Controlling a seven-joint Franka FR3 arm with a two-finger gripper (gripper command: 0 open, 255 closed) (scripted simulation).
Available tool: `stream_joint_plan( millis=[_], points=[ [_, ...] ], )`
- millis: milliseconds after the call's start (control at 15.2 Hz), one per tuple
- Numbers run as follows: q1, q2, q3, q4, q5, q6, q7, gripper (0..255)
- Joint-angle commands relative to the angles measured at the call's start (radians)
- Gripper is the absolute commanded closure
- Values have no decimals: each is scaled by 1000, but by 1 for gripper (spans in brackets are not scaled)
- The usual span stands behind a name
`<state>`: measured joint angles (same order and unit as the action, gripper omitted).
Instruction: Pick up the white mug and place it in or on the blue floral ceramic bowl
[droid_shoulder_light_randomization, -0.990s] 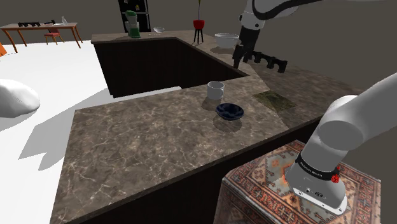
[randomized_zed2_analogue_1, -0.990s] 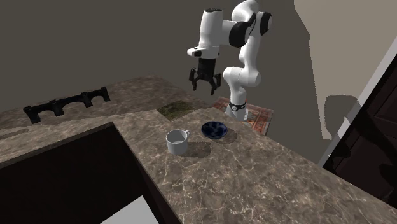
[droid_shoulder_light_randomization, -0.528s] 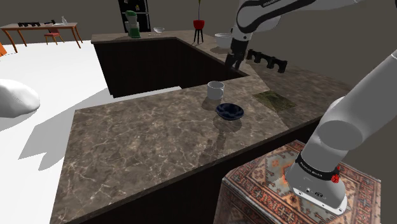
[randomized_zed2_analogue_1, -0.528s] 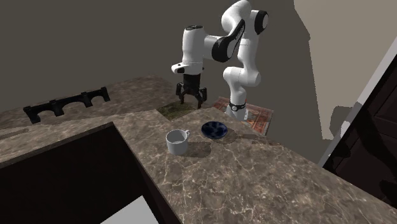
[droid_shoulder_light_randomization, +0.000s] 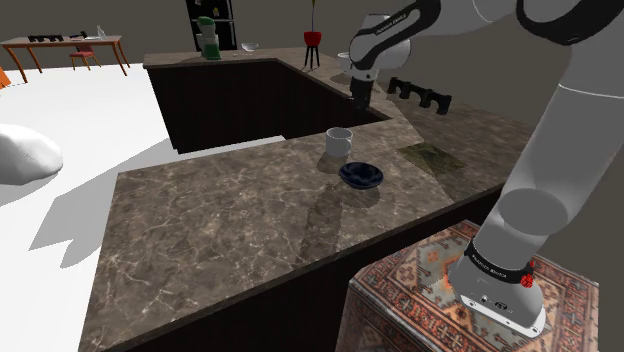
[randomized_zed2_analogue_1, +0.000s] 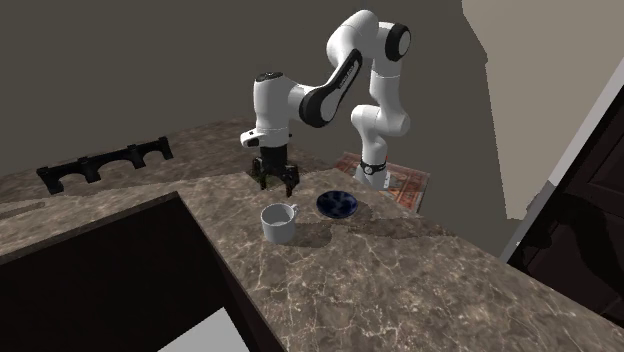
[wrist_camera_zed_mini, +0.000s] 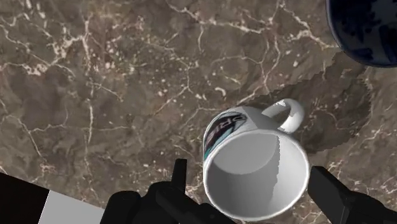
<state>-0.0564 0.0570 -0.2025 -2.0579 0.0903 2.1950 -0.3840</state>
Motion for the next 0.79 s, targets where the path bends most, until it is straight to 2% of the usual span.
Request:
stream_joint_plan(
  millis=[0, 198, 726],
  points=[
    [-9, 74, -4, 50, 33, 13, -31, 0],
    [-29, 181, -4, 133, 76, 19, -70, 0],
    [-31, 238, 6, 105, 98, 103, -85, 0]
  ],
)
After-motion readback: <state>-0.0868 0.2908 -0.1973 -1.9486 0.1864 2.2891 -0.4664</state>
